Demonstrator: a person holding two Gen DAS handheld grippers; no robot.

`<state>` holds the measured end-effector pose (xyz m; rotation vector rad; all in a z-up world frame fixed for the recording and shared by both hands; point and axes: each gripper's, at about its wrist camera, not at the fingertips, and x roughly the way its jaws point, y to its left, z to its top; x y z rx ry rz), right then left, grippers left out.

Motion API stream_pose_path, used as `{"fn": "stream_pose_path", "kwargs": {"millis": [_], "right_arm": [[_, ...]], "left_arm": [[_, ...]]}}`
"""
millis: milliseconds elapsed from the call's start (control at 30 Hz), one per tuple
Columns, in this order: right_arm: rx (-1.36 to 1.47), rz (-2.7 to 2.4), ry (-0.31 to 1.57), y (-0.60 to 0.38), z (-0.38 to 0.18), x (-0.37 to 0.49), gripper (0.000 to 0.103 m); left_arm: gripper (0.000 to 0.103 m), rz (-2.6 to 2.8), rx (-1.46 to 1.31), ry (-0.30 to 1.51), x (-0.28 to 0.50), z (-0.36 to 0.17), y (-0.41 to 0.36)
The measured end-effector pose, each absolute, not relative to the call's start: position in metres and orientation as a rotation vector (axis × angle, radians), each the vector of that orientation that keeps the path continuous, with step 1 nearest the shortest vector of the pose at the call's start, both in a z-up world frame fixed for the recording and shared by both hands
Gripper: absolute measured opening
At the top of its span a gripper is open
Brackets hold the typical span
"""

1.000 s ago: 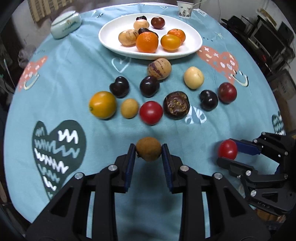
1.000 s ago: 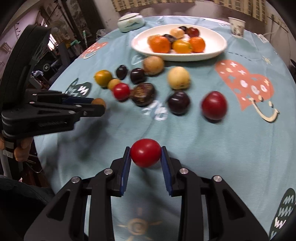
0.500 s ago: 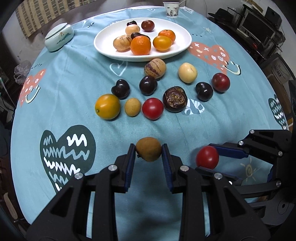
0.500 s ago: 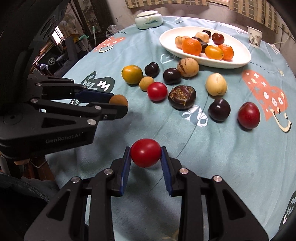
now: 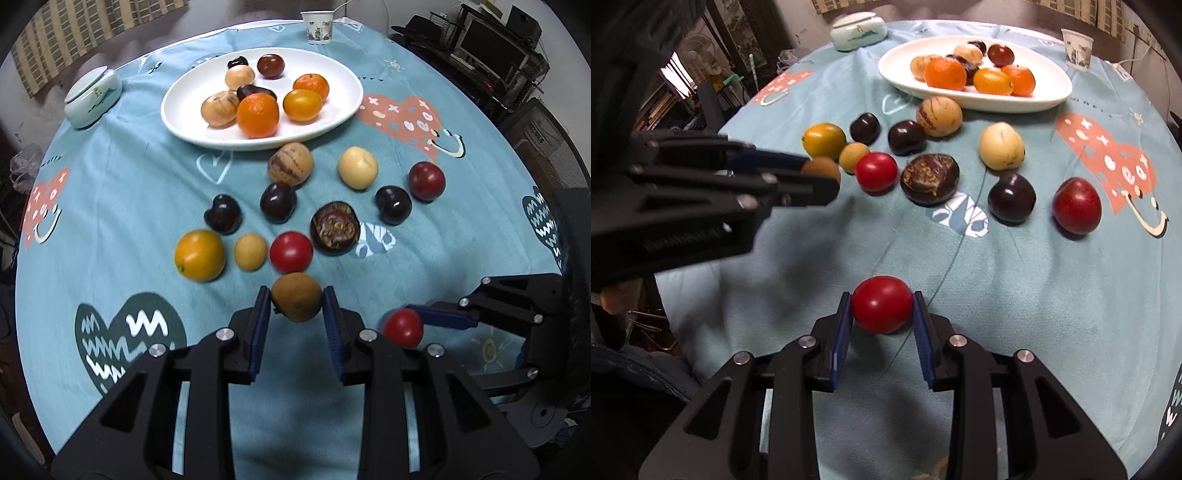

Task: Organize fruits
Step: 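Carry both fruits onto the white plate and open both tools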

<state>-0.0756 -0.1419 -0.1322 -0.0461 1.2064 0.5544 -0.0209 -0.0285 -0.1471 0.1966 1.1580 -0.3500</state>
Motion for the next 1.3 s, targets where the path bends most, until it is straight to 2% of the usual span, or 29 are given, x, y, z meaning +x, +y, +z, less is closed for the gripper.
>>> {"fn": "stream_pose_path", "kwargs": {"millis": [533,933,1300], "right_arm": [[-0.023,0.588,1.245,-0.144,-0.132,-0.056,0.033],[0.033,0.474,0.975,-0.167,-0.061,0.041,0.032],[0.063,0.429,0.962,-0.168,-0.072,0.106,0.032]], "left_arm": [[0.029,-0.402,0.148,1.190,0.008,-0.156,-0.027],[0.029,-0.376,0.059,1.088,0.087,-0.110,-0.027],[0.029,-0.295,0.056,1.058,0.155,-0.108,-0.032]]}}
